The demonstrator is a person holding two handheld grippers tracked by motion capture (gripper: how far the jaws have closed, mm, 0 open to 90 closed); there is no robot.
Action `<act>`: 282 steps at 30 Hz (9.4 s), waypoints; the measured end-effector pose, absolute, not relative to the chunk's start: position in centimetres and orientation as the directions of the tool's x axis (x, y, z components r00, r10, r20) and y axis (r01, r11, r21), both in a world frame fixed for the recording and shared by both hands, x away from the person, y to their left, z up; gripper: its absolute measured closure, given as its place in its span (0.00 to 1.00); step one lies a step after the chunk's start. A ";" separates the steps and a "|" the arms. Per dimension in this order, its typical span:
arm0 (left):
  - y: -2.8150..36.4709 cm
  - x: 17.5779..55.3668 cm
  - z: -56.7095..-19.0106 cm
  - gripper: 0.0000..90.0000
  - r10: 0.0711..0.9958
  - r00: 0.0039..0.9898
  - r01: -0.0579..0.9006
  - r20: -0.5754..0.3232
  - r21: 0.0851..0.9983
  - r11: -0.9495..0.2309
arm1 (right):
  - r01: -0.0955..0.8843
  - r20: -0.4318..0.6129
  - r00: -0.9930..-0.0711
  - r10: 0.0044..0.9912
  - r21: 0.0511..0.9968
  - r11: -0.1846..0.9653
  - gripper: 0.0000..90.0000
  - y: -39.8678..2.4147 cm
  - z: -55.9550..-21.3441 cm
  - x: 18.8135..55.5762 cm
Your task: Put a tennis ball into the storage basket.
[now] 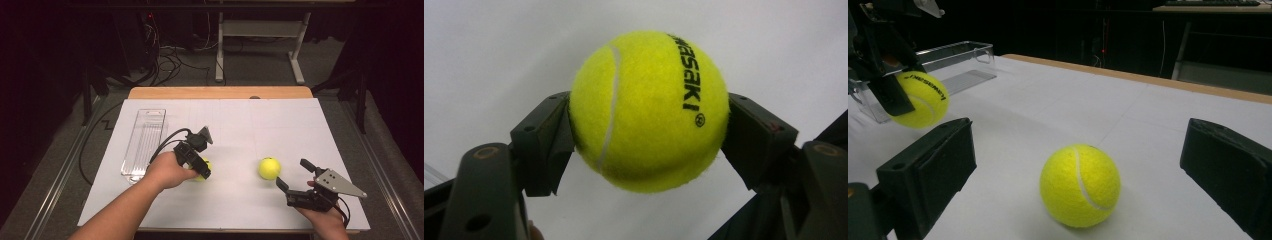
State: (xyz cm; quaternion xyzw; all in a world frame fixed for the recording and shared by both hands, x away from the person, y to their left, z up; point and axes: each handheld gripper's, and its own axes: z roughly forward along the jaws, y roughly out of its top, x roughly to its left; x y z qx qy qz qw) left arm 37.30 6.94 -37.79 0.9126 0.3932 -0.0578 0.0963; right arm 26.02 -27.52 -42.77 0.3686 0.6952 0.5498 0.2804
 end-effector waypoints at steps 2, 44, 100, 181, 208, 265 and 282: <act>7.1 37.0 -37.9 0.30 0.701 0.690 0.723 -0.181 0.122 -0.680 | 0.204 0.015 -0.571 0.821 0.971 0.125 0.02 -27.5 -42.8 26.0; 12.6 36.4 -34.5 0.30 0.710 0.663 0.741 -0.239 0.069 -0.668 | 0.212 0.018 -0.571 0.821 0.969 0.126 0.02 -27.4 -43.0 26.0; 21.7 39.5 -33.2 0.30 0.858 0.484 0.873 -0.171 0.036 -0.486 | 0.213 0.017 -0.567 0.823 0.969 0.127 0.02 -27.4 -43.0 26.0; 21.2 46.5 -35.5 0.30 0.933 0.348 0.937 -0.093 0.021 -0.347 | 0.212 0.021 -0.571 0.821 0.969 0.122 0.02 -27.7 -43.1 26.1; 21.8 46.6 -36.5 0.29 0.933 0.347 0.938 -0.097 0.040 -0.345 | 0.216 0.022 -0.572 0.820 0.968 0.124 0.02 -27.6 -43.2 26.2; 13.8 42.7 -34.9 0.01 0.861 0.500 0.866 -0.093 0.017 -0.501 | 0.207 0.009 -0.578 0.816 0.969 0.136 0.02 -27.2 -43.1 26.2; 9.3 42.0 -35.5 0.01 0.817 0.563 0.825 -0.126 0.023 -0.565 | 0.203 0.012 -0.578 0.816 0.970 0.130 0.02 -27.4 -43.0 26.1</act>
